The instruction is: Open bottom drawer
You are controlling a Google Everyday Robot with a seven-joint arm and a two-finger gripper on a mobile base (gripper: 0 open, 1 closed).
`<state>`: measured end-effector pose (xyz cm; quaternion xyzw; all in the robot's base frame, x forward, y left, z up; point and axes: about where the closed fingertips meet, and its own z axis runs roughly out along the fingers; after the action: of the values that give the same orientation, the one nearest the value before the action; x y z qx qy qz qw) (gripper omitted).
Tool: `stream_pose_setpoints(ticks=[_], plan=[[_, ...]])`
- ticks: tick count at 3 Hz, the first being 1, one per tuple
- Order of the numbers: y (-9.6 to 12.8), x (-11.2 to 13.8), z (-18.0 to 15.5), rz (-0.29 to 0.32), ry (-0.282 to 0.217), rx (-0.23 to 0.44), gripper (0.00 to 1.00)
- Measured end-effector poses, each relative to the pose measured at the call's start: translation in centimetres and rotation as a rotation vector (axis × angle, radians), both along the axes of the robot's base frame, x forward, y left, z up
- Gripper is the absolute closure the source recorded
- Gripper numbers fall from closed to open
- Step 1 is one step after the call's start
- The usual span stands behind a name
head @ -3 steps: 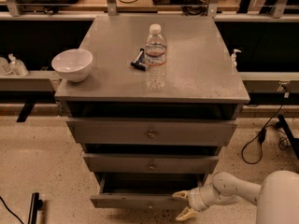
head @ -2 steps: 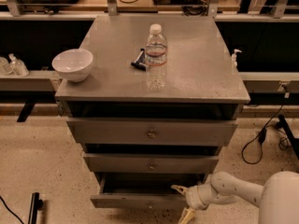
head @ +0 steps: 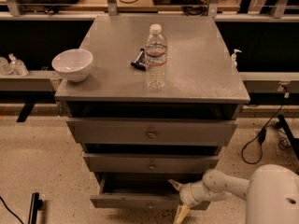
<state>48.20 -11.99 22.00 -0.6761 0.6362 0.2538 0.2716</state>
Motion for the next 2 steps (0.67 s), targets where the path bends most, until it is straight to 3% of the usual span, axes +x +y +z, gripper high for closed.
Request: stream_pose_setpoints(ticks=[2], plan=[[-0.5, 0.6, -4.0, -0.038, 0.068, -0.043, 0.39]])
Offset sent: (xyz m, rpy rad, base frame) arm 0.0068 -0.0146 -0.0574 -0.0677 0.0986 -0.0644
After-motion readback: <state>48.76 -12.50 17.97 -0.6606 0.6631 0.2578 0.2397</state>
